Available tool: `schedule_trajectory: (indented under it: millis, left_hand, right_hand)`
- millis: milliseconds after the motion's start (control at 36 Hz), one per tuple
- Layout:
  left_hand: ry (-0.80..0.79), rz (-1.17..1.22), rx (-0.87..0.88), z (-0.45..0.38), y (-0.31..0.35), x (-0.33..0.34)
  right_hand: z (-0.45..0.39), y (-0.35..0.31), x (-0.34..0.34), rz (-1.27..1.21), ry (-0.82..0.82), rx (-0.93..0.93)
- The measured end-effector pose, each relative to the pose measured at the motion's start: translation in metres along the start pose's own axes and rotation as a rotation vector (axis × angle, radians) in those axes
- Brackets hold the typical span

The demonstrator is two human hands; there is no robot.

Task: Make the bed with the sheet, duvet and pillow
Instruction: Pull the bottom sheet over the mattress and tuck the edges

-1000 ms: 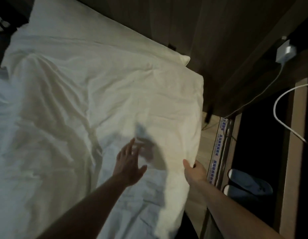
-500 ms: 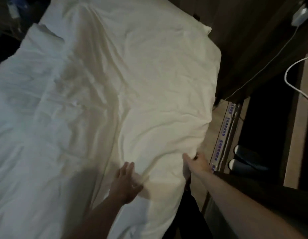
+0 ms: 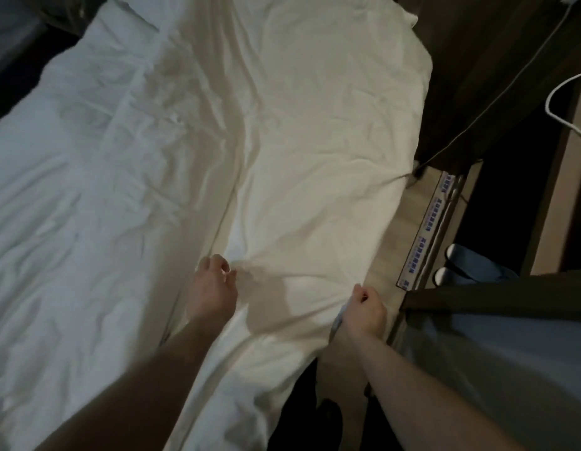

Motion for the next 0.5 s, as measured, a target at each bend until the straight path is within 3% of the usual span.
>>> schedule_trajectory:
  millis: [56, 139, 250, 333, 500]
  left_hand:
    - [-0.095, 0.023, -0.01, 0.029, -0.004, -0.001]
    - [-0.358, 0.032, 0.112, 0.088, -0.003, 0.002]
    - [-0.659, -0.025, 0.112, 0.174, -0.02, 0.015]
    - [-0.714, -0.042, 0.036, 0.223, -0.04, 0.021]
    - [-0.68, 0.104, -0.036, 0.275, -0.076, 0.02]
  right_hand:
    - [0.009, 0.016, 0.0, -0.007, -0.049, 0.074]
    - [0.037, 0.051, 0.012, 0.021, -0.285, 0.15]
    - [0.084, 0.122, 0.049, 0.108, -0.576, 0.266]
    - [0.129, 0.15, 0.063, 0.109, -0.712, 0.328]
    - [0.191, 0.185, 0.095, 0.005, -0.814, 0.399]
Point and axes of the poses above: each hand's wrist, its own z-axis away from the middle knuckle, its own x-axis out of the palm, y = z × x, the point moved 3 cm from there along -z, towards the middle knuckle, and after that the axes turned 11 degrees about x, right-handed, at the moved point
